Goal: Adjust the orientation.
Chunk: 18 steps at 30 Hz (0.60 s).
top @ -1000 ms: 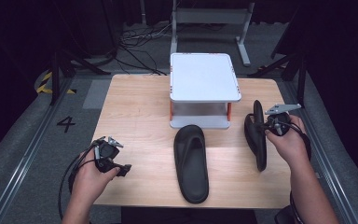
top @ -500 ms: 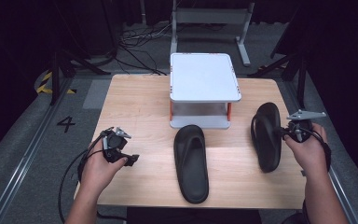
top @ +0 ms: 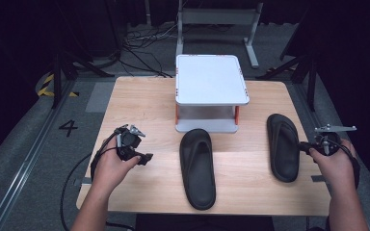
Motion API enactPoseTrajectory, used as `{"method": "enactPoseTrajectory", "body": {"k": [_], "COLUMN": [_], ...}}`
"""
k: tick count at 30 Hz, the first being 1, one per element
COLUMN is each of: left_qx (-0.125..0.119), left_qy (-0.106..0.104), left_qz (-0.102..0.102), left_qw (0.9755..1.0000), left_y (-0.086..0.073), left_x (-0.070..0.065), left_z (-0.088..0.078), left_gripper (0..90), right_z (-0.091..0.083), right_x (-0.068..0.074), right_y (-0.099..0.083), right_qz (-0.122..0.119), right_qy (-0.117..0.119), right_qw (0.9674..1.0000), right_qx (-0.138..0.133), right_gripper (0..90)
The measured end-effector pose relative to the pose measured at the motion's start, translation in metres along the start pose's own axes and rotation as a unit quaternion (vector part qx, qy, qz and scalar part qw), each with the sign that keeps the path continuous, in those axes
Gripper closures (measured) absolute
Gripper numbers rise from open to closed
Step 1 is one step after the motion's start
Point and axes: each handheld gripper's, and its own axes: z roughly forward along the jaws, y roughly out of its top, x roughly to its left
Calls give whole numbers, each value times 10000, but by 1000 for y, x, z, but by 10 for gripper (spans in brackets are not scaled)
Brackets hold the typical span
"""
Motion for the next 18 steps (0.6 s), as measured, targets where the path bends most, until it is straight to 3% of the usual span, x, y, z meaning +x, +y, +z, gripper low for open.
{"method": "enactPoseTrajectory", "body": {"k": [2,3,6,8,10,15,17,18], "left_qx": [42,38,68,81,121,208,221,224], "left_qy": [-13,6,-15,19,8,0,22,8], "left_qz": [14,19,0,-2,-21,-70,-78,-69], "left_qw": [10000,10000,10000,10000,9999,9998,9997,9997], "left_y": [-1,-1,-2,-4,-6,-11,-12,-12], "left_x": [0,-1,-2,-1,-1,-2,-2,-2], "left_z": [0,0,0,1,1,4,3,2], "left_gripper": [301,302,300,299,298,294,294,294], "right_z": [2,4,13,22,32,45,45,44], "right_x": [0,0,-2,-5,-8,-10,-9,-9], "right_y": [-1,-2,-3,-3,-4,-1,1,1], "right_qz": [439,501,174,177,240,400,509,562], "right_qy": [263,314,-54,-197,-171,-311,-559,-657], "right_qw": [9984,9978,9997,9996,9996,9987,9970,9960], "right_qx": [-230,-291,-155,-82,-29,37,153,239], "right_gripper": [494,458,411,410,407,548,699,725]}}
